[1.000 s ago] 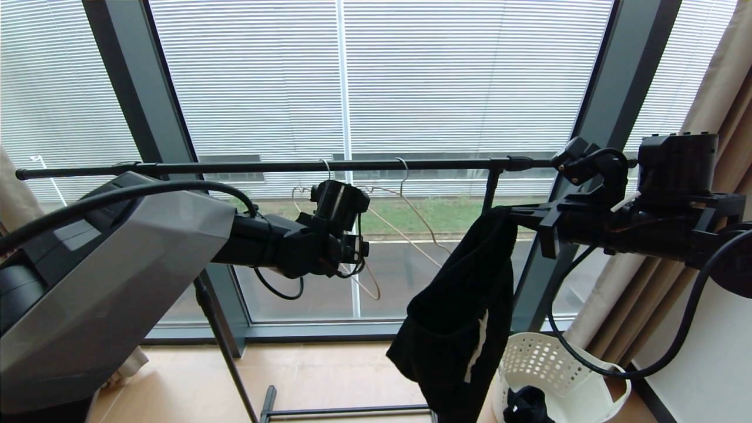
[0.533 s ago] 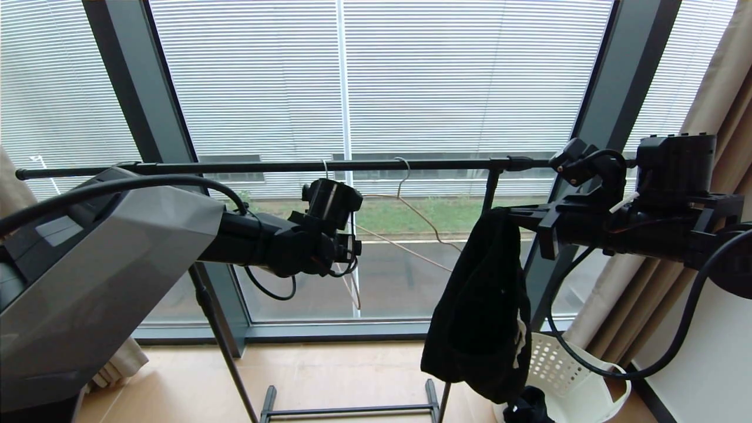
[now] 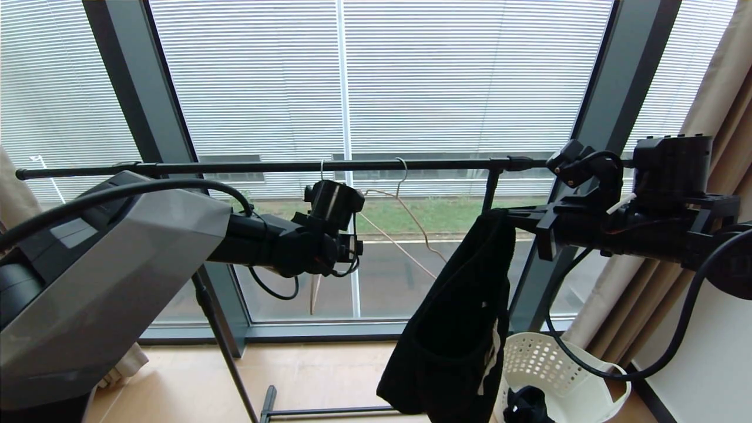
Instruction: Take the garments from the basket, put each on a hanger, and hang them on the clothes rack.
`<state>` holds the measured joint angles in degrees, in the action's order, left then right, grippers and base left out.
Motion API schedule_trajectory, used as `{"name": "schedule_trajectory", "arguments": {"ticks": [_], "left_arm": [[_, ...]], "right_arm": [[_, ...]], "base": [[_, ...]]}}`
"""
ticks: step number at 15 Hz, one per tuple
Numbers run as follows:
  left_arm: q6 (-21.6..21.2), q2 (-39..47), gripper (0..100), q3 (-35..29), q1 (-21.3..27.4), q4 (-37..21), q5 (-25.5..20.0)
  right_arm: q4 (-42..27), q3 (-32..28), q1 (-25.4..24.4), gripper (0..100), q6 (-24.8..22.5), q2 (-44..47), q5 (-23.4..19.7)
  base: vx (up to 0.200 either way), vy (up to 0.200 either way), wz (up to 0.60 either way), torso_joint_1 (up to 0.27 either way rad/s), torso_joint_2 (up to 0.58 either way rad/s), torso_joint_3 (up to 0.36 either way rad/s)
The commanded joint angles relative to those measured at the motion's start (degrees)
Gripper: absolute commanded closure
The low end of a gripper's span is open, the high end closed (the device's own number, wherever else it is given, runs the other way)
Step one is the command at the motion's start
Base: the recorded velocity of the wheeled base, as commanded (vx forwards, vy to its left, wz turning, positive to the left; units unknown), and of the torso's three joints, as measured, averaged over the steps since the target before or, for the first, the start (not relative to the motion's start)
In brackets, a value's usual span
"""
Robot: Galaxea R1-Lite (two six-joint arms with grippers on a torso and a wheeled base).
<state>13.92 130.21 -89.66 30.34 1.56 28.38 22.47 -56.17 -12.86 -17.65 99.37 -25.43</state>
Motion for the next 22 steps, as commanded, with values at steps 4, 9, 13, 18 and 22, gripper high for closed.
{"name": "schedule_trajectory", "arguments": {"ticks": [4,9,13,18,22], "left_arm": [[0.58,1.19,100,-0.07,-0.20,0.02,0.01],[0.67,1.01,100,-0.16,-1.34,0.02,0.01],[0.67,-1.71,100,0.45,-2.48,-0.07,0.01],[0.67,-4.61,100,3.44,-4.77,0.02,1.59],[0.67,-8.65,100,8.71,-5.29,0.37,1.50]], "right_arm": [[0.03,0.01,-0.06,100,-0.01,0.39,0.03],[0.03,-0.08,-0.06,100,-0.01,0.48,0.03],[0.03,-0.08,-0.06,100,-0.01,0.48,0.03],[0.12,0.01,-0.06,100,-0.01,0.30,0.03],[0.12,0.80,-1.73,100,-0.01,-0.22,0.03]], "base": [[0.000,0.000,0.00,0.000,0.00,0.000],[0.000,0.000,0.00,0.000,0.00,0.000],[0.000,0.000,0.00,0.000,0.00,0.000],[0.000,0.000,0.00,0.000,0.00,0.000],[0.000,0.000,0.00,0.000,0.00,0.000]]}}
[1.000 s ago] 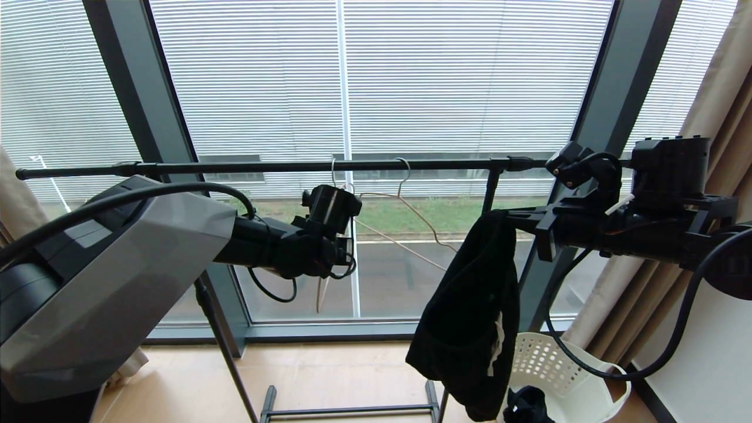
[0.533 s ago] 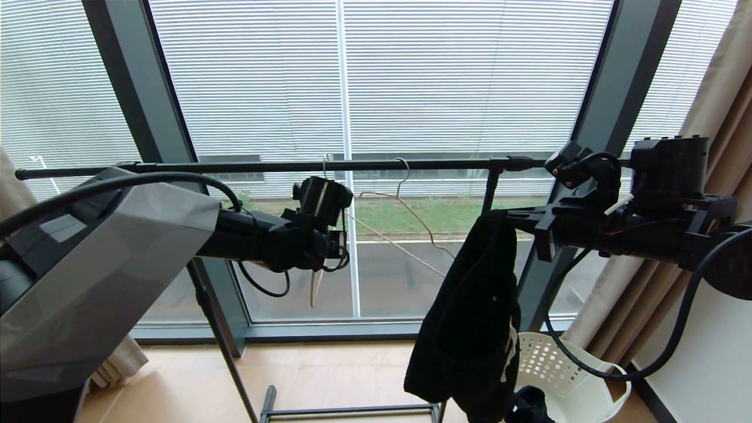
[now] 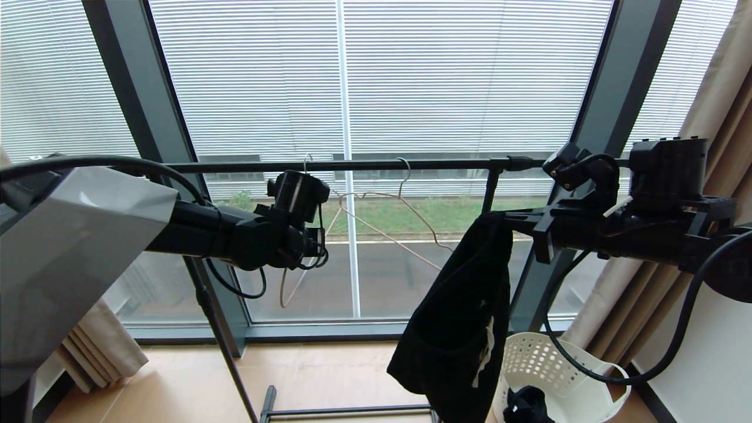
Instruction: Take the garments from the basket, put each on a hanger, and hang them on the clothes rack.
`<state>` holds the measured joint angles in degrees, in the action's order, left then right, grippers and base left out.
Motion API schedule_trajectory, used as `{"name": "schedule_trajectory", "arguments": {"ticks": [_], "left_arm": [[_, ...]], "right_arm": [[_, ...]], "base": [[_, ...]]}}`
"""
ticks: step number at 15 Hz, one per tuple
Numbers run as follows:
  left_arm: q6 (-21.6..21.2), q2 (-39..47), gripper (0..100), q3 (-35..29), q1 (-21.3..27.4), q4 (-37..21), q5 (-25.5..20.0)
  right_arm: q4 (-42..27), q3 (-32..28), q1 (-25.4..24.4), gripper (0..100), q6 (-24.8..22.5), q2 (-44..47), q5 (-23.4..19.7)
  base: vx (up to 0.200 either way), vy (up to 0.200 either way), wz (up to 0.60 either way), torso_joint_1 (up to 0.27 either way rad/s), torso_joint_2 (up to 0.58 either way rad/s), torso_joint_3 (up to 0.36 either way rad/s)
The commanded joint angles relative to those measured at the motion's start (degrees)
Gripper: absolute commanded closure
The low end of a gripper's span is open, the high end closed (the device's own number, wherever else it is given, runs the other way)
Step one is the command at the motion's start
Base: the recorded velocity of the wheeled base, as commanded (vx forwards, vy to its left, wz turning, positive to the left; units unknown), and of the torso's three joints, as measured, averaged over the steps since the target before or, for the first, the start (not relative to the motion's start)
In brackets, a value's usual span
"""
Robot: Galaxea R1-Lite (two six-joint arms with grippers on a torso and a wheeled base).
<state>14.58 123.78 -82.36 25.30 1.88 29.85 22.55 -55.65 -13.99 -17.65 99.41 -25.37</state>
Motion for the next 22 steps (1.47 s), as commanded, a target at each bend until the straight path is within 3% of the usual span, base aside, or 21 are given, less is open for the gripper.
{"name": "schedule_trajectory", "arguments": {"ticks": [1,10,15,18,22], "left_arm": [[0.01,-2.32,100,1.41,-0.25,0.06,0.03],[1.06,-12.78,100,8.62,0.19,0.14,-0.15],[-1.75,-21.39,100,18.38,3.09,0.23,-0.32],[-5.26,-29.39,100,28.13,5.20,3.04,-0.41],[-11.59,-38.27,100,44.22,5.29,13.86,-1.55]], "right_arm": [[0.04,0.28,-0.60,100,-0.01,-0.27,-0.03],[0.04,4.94,-7.54,100,0.07,-7.39,4.19],[-0.58,4.59,-12.64,100,0.25,-7.39,18.34],[-0.58,4.94,-15.01,100,0.34,-7.22,27.74],[1.27,6.08,-15.01,100,0.34,-6.78,29.68]], "base": [[0.000,0.000,0.00,0.000,0.00,0.000],[0.000,0.000,0.00,0.000,0.00,0.000],[0.000,0.000,0.00,0.000,0.00,0.000],[0.000,0.000,0.00,0.000,0.00,0.000],[0.000,0.000,0.00,0.000,0.00,0.000]]}}
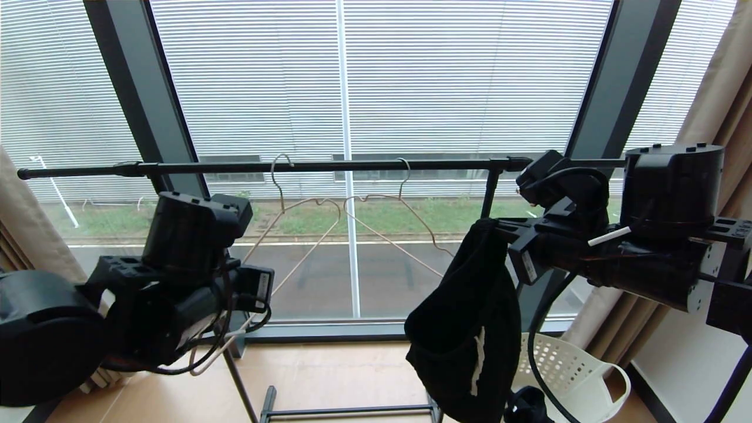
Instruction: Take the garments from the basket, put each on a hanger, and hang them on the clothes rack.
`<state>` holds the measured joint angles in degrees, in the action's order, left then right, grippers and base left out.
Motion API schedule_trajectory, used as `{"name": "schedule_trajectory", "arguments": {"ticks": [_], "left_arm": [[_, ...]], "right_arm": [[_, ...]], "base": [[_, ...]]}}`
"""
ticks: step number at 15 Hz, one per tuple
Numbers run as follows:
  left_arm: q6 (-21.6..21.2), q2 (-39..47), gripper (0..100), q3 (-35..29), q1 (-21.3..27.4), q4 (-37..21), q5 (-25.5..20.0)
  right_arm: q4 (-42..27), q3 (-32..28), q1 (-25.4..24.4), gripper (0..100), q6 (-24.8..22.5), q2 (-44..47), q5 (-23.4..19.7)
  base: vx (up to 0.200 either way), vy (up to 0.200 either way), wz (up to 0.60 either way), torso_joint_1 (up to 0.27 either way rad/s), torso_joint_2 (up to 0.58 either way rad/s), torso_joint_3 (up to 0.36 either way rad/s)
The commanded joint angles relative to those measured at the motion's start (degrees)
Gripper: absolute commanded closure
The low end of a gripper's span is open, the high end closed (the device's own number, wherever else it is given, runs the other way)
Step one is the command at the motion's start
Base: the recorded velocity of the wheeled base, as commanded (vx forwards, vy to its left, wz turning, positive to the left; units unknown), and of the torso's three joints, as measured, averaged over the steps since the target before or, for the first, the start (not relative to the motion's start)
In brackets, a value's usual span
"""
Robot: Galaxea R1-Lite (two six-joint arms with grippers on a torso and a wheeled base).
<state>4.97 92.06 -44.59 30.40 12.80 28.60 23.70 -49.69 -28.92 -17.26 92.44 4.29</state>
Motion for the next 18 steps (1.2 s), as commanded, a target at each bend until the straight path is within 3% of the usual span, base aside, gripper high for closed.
{"name": "schedule_trajectory", "arguments": {"ticks": [1,3,4,6,11,13,15,18], "left_arm": [[-3.22,-8.83,100,9.44,0.45,4.16,-1.00],[-5.33,-14.81,100,14.62,0.80,4.78,-4.08],[-6.64,-19.99,100,19.37,0.89,4.87,-10.14],[-6.82,-23.68,100,22.36,0.89,4.78,-15.24],[-6.82,-24.56,100,25.43,4.31,6.18,-20.07],[-6.82,-24.21,100,25.35,7.48,7.24,-22.18],[-6.82,-22.81,100,24.82,8.97,7.59,-22.53],[-6.82,-17.36,100,24.73,10.82,13.04,-22.53]], "right_arm": [[0.03,0.12,-0.09,100,-0.05,0.20,0.10],[-0.58,0.21,-0.18,100,-0.14,-0.07,1.42],[-0.58,0.21,-0.88,100,-0.14,-0.07,4.32],[-0.32,0.12,-0.88,100,-0.14,0.20,5.20],[0.21,-0.85,-0.88,100,-0.05,3.10,7.93],[0.21,-2.08,-0.88,100,-0.05,4.77,11.35],[0.30,-3.22,-0.79,100,0.04,6.17,15.40],[0.30,-3.57,-0.79,100,0.12,7.14,16.36]], "base": [[0.000,0.000,0.00,0.000,0.00,0.000],[0.000,0.000,0.00,0.000,0.00,0.000],[0.000,0.000,0.00,0.000,0.00,0.000],[0.000,0.000,0.00,0.000,0.00,0.000],[0.000,0.000,0.00,0.000,0.00,0.000],[0.000,0.000,0.00,0.000,0.00,0.000],[0.000,0.000,0.00,0.000,0.00,0.000],[0.000,0.000,0.00,0.000,0.00,0.000]]}}
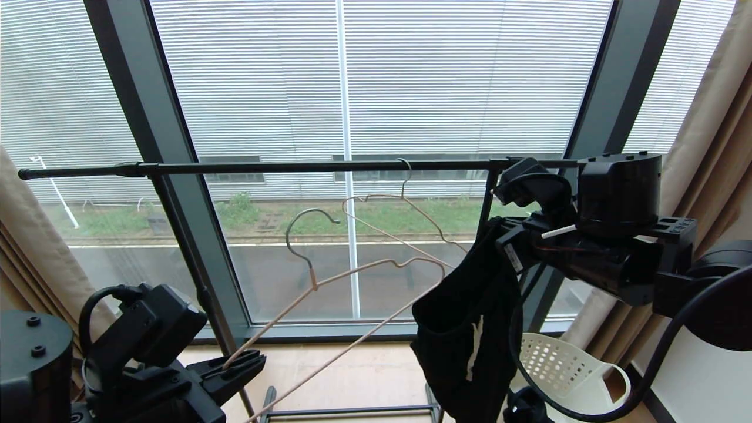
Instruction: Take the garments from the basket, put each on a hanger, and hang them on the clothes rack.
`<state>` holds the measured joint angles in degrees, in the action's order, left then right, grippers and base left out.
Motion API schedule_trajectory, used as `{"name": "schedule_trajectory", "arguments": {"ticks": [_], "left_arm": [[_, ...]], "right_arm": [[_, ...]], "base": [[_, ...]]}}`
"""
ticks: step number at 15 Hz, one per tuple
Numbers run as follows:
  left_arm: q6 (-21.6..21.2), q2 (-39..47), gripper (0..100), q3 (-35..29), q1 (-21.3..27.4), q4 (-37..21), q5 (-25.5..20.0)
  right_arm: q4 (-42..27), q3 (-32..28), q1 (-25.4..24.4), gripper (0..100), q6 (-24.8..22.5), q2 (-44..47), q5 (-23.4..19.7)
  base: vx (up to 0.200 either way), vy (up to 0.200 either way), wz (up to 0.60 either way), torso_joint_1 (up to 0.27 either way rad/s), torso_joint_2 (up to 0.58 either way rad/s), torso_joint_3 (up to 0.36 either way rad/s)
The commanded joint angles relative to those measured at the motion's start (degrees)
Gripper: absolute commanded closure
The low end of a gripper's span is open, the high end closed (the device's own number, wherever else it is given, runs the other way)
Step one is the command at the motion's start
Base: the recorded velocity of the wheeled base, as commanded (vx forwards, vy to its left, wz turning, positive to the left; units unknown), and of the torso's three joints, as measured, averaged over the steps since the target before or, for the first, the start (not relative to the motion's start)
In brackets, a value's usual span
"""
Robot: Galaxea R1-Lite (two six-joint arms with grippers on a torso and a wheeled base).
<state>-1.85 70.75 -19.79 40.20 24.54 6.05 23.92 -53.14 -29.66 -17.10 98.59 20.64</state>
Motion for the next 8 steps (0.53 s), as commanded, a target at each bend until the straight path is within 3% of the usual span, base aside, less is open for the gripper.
{"name": "schedule_trajectory", "arguments": {"ticks": [1,8], "left_arm": [[0.01,5.18,100,-0.25,1.37,2.53,-0.07],[0.01,12.65,100,-6.05,2.95,4.20,0.02]], "right_arm": [[-0.01,-0.21,-0.05,100,-0.04,1.08,0.02],[-0.01,-0.65,-0.05,100,0.40,2.05,0.10]], "base": [[0.000,0.000,0.00,0.000,0.00,0.000],[0.000,0.000,0.00,0.000,0.00,0.000]]}}
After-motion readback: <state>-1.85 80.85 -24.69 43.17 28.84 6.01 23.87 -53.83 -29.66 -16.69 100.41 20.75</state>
